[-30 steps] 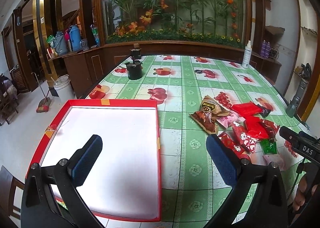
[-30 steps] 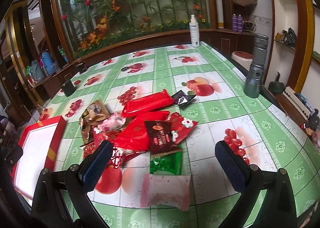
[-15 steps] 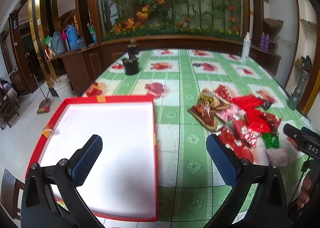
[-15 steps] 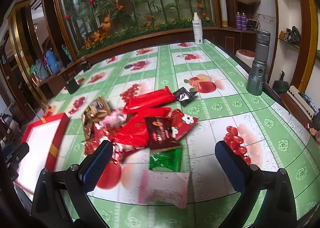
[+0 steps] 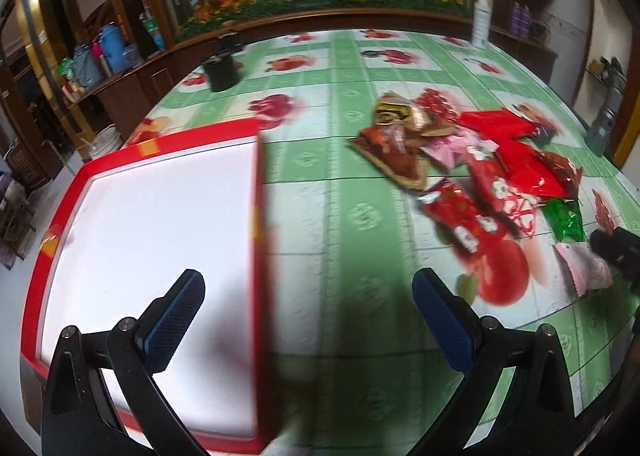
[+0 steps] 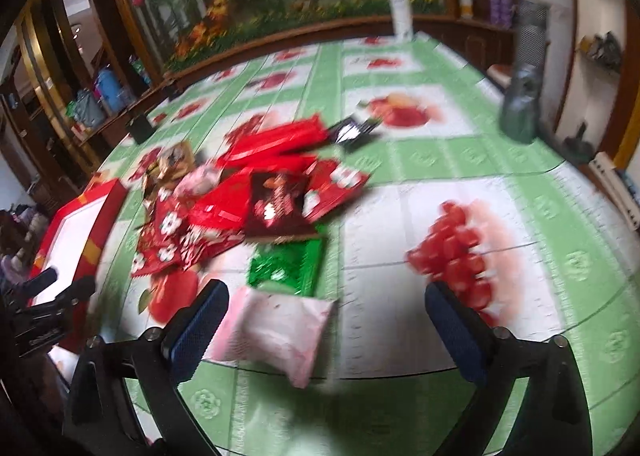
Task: Organize snacks
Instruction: 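Move both tools over the pile of snack packets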
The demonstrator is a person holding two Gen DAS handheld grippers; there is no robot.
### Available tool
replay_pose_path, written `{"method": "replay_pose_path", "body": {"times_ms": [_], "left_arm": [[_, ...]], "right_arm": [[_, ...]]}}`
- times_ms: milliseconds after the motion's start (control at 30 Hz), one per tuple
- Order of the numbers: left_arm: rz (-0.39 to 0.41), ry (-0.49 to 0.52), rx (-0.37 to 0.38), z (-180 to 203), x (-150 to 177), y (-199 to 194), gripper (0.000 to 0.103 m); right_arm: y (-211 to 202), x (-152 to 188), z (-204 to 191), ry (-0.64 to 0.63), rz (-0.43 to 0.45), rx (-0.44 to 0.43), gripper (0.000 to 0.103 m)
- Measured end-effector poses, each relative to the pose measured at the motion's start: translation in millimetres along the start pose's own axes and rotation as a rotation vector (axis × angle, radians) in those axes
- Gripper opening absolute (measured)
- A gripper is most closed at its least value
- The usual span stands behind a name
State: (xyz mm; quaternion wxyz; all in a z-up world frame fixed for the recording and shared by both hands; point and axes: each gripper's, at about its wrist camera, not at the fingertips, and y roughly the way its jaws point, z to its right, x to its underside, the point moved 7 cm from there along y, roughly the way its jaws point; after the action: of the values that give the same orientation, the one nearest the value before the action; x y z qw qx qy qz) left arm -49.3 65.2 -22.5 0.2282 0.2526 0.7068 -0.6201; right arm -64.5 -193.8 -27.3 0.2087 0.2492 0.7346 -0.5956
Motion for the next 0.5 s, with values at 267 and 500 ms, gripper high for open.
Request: {"method": "replay_pose_path", "body": {"times_ms": [267, 500], "left_arm": [[-0.037, 0.028, 0.054, 38.7, -23.5, 18.8, 0.103], [-0.092, 0.042, 0.096, 62.8, -31.8, 43.9, 0.103]], "right_arm": [[15.9, 10.9, -14.7, -0.071, -0.081, 0.042, 0.093], [15.8, 20.8, -19.2, -0.183, -0.107, 0.086, 0.091]]}}
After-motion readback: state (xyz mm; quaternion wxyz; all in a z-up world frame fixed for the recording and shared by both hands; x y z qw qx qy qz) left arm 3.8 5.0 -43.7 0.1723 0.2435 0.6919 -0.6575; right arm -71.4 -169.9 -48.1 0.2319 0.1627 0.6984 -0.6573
